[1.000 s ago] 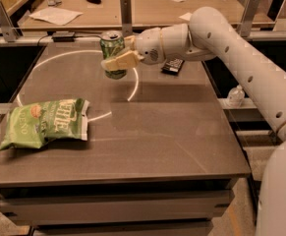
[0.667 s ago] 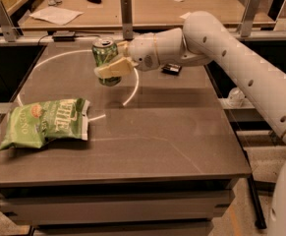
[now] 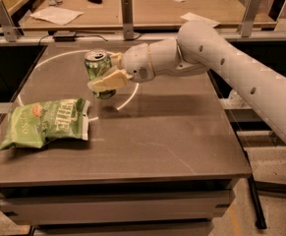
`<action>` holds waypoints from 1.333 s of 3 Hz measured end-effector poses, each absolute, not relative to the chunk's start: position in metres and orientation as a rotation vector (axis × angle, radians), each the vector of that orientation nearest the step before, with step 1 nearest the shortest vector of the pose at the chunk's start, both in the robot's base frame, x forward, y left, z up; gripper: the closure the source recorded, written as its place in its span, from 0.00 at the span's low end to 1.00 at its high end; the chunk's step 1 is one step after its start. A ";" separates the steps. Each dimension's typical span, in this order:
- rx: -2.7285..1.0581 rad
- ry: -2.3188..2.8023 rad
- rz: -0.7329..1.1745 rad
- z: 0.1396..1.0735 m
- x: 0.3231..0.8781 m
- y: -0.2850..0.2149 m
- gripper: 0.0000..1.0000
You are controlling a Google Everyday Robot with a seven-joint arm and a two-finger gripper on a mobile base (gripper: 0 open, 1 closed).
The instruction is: Move green can near green jalapeno chip bag
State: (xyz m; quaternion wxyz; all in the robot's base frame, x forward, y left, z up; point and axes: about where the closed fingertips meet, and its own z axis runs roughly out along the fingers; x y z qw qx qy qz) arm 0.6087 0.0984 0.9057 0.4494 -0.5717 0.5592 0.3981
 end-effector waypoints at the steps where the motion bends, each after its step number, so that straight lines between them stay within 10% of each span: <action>1: -1.435 1.402 1.009 0.896 0.589 0.101 1.00; 3: -1.450 1.417 1.050 0.877 0.550 0.119 1.00; 4: -1.452 1.372 1.058 0.875 0.545 0.123 0.82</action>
Offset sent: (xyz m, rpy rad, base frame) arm -0.0574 0.0130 -0.0252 -0.0207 0.0879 0.0478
